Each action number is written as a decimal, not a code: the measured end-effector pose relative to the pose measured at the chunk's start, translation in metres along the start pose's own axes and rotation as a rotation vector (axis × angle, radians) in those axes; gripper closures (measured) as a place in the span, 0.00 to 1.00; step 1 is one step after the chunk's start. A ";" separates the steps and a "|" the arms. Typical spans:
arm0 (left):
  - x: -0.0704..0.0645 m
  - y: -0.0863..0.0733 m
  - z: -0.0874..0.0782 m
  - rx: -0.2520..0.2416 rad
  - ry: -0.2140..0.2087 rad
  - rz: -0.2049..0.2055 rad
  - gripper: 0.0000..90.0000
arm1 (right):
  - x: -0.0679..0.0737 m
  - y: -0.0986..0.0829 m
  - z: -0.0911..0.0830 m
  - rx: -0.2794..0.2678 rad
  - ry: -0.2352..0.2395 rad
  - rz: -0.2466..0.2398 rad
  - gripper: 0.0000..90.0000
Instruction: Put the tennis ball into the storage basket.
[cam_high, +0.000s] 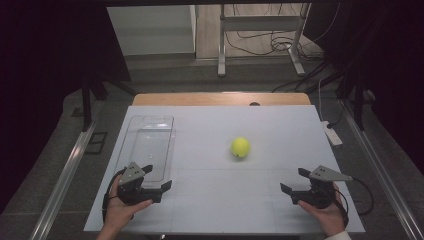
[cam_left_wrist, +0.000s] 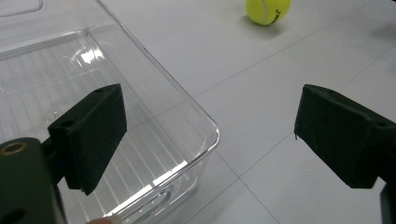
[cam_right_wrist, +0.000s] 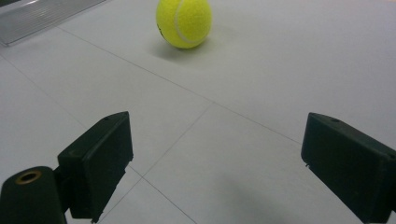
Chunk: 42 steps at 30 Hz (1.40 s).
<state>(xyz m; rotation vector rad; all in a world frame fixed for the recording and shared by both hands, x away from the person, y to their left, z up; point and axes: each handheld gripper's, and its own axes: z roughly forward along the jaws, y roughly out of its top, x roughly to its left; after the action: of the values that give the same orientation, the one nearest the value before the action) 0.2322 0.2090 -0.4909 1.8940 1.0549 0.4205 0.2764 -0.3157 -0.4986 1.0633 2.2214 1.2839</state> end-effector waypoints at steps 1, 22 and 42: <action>-0.001 0.001 0.000 -0.002 0.000 0.001 0.11 | 0.000 0.000 0.000 0.002 -0.002 -0.001 0.10; -0.004 0.020 -0.003 0.012 0.004 0.003 0.11 | -0.001 0.000 0.001 0.003 -0.001 -0.003 0.11; -0.008 0.037 0.003 0.065 0.000 0.037 0.10 | -0.001 -0.001 0.002 0.009 -0.002 -0.010 0.11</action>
<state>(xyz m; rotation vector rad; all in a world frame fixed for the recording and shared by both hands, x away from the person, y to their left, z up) 0.2477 0.1921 -0.4602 1.9739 1.0458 0.4121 0.2780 -0.3154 -0.5005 1.0555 2.2295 1.2694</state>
